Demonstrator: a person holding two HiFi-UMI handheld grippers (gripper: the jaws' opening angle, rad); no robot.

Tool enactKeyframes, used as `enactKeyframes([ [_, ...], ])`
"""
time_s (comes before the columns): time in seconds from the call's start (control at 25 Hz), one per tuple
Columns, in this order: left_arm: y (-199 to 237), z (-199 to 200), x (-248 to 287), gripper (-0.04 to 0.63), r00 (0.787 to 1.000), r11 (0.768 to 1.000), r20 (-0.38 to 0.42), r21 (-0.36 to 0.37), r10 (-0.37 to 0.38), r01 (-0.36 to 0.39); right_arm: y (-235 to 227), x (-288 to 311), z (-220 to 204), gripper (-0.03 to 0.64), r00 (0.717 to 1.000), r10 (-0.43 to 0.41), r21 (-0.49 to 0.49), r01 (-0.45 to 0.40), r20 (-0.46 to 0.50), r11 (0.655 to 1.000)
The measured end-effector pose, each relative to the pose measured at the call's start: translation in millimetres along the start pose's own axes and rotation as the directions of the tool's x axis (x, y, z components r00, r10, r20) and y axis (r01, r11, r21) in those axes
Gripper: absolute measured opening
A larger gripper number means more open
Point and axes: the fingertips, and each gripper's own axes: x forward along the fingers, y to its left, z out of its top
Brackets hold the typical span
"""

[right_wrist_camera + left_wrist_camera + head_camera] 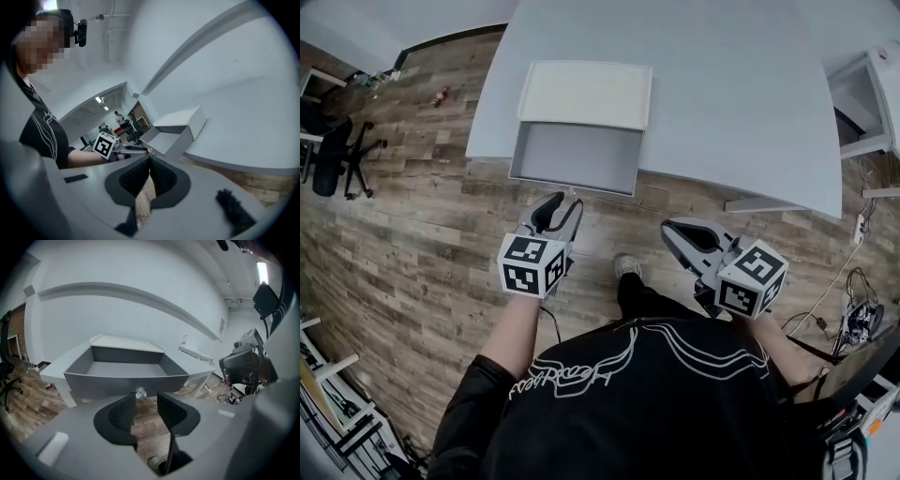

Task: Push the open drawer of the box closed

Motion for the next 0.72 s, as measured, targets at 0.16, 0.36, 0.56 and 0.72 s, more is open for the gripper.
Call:
enactKeyframes([
  [0.16,6,-2,10,0.132,1.0,1.0,-0.005,0.009,0.012,-0.012,-6,6,-2,0.009,1.0,0.013,0.009,-0.013,-0.022,1.0],
  [0.36,7,-4,15,0.129,1.0,1.0,-0.012,-0.009,0.015,-0.015,-10,13,-4,0.009,0.999,0.025,0.022,-0.024,-0.046,0.999],
  [0.56,11,-4,15,0.083,0.999,0.998,0.008,-0.045,0.046,-0.046,-18,18,-4,0.009,0.998,0.033,0.031,-0.031,-0.052,0.999],
  [0.72,11,-2,14,0.08,0.999,0.997,0.006,-0.052,0.05,-0.049,-20,20,-4,0.009,0.998,0.038,0.037,-0.036,-0.056,0.999],
])
